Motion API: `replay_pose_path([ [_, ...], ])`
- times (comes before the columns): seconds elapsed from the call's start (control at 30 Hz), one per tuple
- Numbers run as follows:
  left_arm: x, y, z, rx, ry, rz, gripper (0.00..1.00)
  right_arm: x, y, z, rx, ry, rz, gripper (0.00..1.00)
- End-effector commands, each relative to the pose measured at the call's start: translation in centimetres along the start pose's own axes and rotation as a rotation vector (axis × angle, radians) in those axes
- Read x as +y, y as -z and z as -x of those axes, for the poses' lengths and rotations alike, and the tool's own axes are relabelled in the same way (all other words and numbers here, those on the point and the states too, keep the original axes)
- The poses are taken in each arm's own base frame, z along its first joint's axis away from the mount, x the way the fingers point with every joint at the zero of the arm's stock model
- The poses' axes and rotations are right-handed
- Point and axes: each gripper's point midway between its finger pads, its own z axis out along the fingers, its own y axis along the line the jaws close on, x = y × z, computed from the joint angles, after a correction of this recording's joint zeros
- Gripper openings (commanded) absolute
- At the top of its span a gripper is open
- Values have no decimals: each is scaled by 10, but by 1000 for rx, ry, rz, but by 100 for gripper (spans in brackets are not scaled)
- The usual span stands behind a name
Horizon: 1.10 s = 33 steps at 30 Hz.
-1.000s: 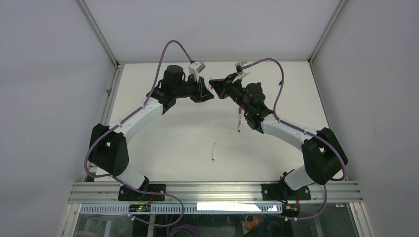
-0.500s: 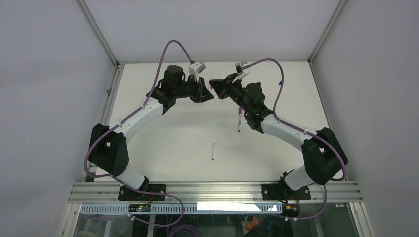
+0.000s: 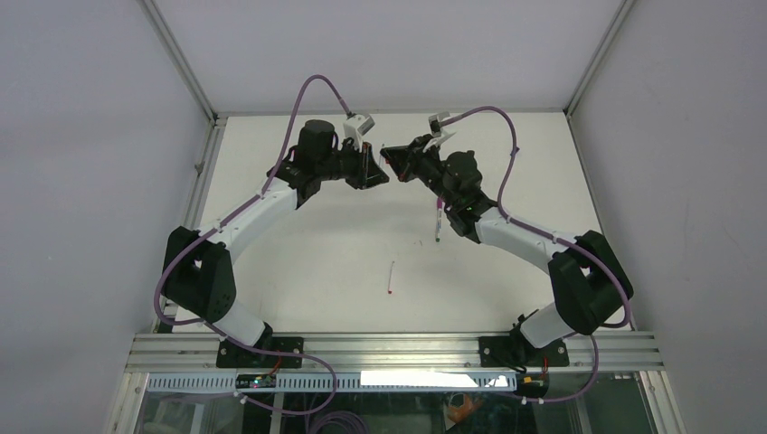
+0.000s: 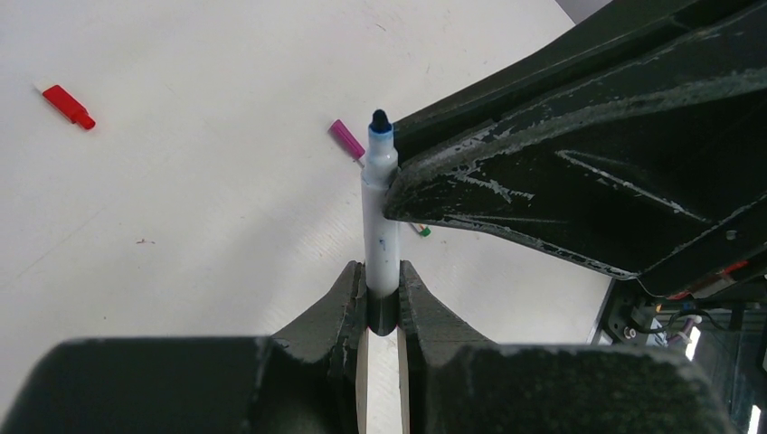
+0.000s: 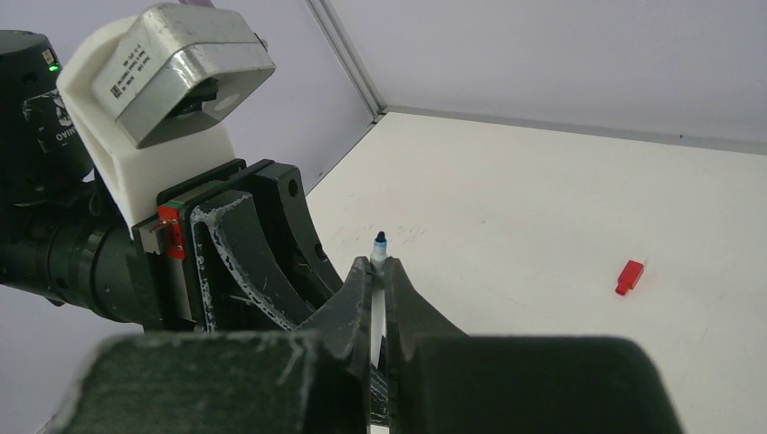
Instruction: Insert the pens into the pen caps
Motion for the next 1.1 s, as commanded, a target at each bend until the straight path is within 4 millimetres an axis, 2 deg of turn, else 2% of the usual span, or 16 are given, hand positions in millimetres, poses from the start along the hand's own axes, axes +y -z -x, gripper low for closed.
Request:
replay_pose_path([
  [0.0,-12,9,22,-55,-69,-26,0,-12,-7,14,-43,18,-57,0],
  [0.43,-13,15,33,-80,-92,-9,0,-29,4,-5,-14,38,-108,0],
  [0.53,-14,17,35,-86,-99,-6,0,-38,6,-8,-17,46,-153,0],
  [1.07,-14,22,37,-105,-119,10,0,-48,5,-16,-15,31,-186,0],
])
